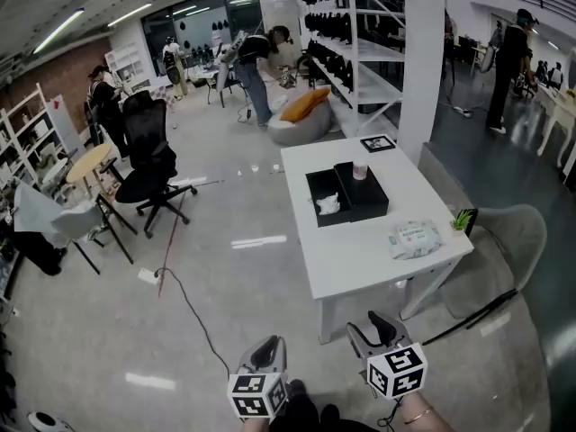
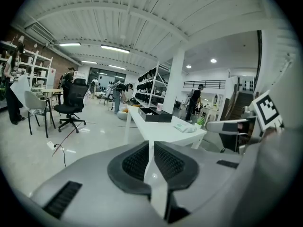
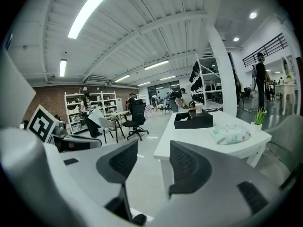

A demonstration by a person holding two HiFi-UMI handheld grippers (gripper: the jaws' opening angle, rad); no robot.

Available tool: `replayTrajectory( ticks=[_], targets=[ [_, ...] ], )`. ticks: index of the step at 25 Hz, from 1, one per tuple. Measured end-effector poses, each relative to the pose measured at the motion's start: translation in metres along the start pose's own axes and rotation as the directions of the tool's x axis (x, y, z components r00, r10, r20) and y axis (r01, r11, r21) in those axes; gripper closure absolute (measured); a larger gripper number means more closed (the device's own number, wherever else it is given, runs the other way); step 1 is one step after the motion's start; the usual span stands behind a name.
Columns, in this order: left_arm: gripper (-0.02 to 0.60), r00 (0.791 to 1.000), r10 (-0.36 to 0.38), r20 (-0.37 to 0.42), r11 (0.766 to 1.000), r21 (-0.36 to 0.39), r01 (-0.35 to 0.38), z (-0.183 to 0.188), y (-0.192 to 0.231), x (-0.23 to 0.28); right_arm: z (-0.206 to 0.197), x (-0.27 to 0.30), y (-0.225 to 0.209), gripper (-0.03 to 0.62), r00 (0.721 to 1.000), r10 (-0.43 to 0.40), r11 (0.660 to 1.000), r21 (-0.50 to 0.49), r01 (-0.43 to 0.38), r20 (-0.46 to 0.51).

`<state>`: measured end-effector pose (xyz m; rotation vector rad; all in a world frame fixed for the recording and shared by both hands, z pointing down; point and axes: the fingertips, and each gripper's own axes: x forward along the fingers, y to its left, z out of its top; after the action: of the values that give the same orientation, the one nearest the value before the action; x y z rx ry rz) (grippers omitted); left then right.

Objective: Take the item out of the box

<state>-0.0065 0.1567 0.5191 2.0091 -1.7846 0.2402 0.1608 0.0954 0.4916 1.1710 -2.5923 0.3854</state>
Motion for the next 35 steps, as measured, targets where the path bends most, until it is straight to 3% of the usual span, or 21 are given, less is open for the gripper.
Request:
replayTrajectory(
  ticks=[12, 22, 35],
  targets=[
    [0.545, 0.999, -0.032, -0.002, 0.999, 0.023, 0.032, 0.049, 0.055, 0.088, 0.037, 0.094, -0.029, 0.375, 0.999, -0.038, 0.999, -0.003, 0.038, 0.006],
    [0.545, 0.997, -0.071, 0.001, 0.997, 0.018, 0.071, 0.102, 0.103, 0.166, 0.08, 0.179, -0.069, 0.375, 0.992, -0.126, 0.992, -0.006, 0.126, 0.005],
    [0.545, 0.989, -0.148, -0.006, 0.988, 0.033, 0.148, 0.143, 0.131, 0.233, 0.113, 0.235, -0.111, 0.375, 0.969, -0.247, 0.969, -0.019, 0.247, -0.002]
  ],
)
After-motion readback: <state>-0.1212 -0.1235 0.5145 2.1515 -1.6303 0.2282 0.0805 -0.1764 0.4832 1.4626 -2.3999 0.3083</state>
